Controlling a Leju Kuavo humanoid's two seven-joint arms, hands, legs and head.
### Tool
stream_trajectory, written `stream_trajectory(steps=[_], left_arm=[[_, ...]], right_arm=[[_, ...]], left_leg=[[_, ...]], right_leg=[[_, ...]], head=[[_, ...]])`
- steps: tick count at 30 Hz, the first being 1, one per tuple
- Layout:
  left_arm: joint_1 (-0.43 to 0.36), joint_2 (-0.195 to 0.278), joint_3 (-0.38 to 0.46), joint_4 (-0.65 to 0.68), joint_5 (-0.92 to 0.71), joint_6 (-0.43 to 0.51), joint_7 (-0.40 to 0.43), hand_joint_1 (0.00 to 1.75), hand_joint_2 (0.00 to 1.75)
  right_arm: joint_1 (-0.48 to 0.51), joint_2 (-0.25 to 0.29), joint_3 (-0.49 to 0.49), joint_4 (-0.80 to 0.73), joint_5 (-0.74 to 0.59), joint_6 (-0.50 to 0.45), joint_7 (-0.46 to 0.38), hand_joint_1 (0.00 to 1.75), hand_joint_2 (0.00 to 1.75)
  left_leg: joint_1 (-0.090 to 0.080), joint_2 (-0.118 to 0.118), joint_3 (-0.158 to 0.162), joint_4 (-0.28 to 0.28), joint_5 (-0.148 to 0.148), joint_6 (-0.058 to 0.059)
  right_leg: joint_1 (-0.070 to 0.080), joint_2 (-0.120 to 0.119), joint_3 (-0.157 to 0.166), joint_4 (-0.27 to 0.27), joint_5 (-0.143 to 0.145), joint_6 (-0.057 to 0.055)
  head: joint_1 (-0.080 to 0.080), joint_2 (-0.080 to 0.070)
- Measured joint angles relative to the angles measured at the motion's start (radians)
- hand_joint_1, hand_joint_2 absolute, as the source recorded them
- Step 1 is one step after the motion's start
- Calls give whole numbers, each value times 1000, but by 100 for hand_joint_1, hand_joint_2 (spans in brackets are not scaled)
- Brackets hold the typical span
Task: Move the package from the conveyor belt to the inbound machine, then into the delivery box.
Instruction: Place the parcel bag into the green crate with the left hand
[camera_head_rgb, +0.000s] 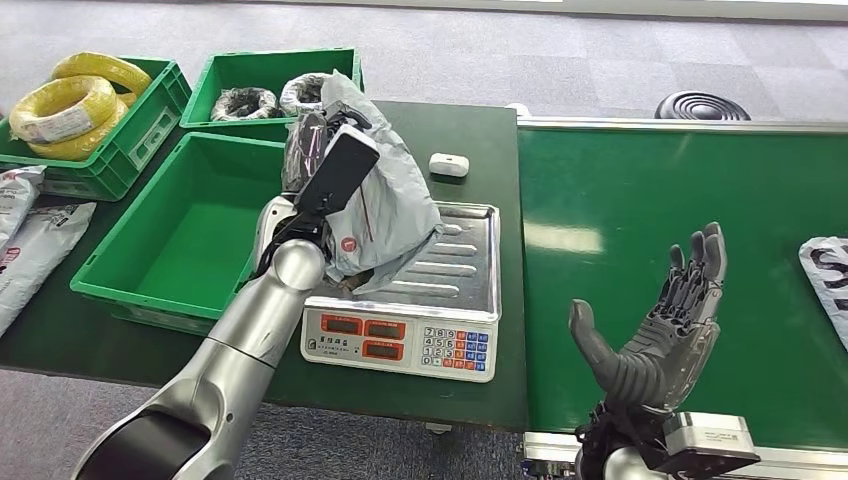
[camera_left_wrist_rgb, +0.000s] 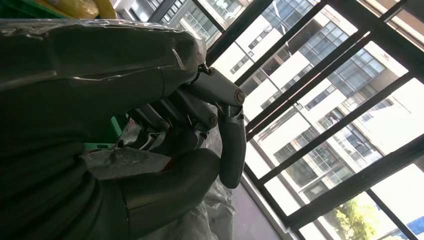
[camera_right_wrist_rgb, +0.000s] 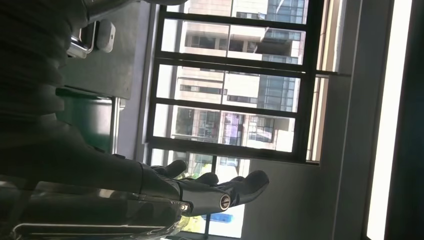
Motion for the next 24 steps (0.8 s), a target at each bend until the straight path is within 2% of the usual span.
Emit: stream_trajectory(steps=[6,11,14,16,20,21,24], left_arm=[[-2,40,53,26,-91,143,50,166,175],[-5,68,105,73,-108,171,41,166,175],[-9,81,122,96,-135,200,78,165,175],[-15,100,144,128,-154,238,111,165,175],[-18,145,214,205,-162,273,94,166,175],[-17,154,234,218,-166,275,92,160,175],[-7,177,303,244,-168,277,79,36,175]], right_arm=[[4,0,2,0,6,0,0,0,175],[8,1,3,0,8,1,0,0,175],[8,1,4,0,8,1,0,0,175],[11,1,4,0,8,1,0,0,175],[23,2,5,0,8,1,0,0,175],[25,2,5,0,8,2,0,0,175],[29,2,6,0,6,11,0,0,175]], left_leg=[[0,0,1,0,0,0],[0,0,0,0,0,0],[0,0,0,0,0,0],[0,1,0,0,0,0],[1,1,1,0,0,0],[1,1,0,0,0,-1],[1,1,0,-1,1,-1]], right_leg=[[1,0,0,0,0,0],[0,0,0,0,0,0],[0,0,0,0,0,0],[0,0,0,0,0,0],[1,0,0,0,0,0],[1,0,0,0,0,0],[2,0,0,1,0,0]], head=[[0,0],[0,0],[0,0],[0,0],[0,0],[0,0],[0,0]])
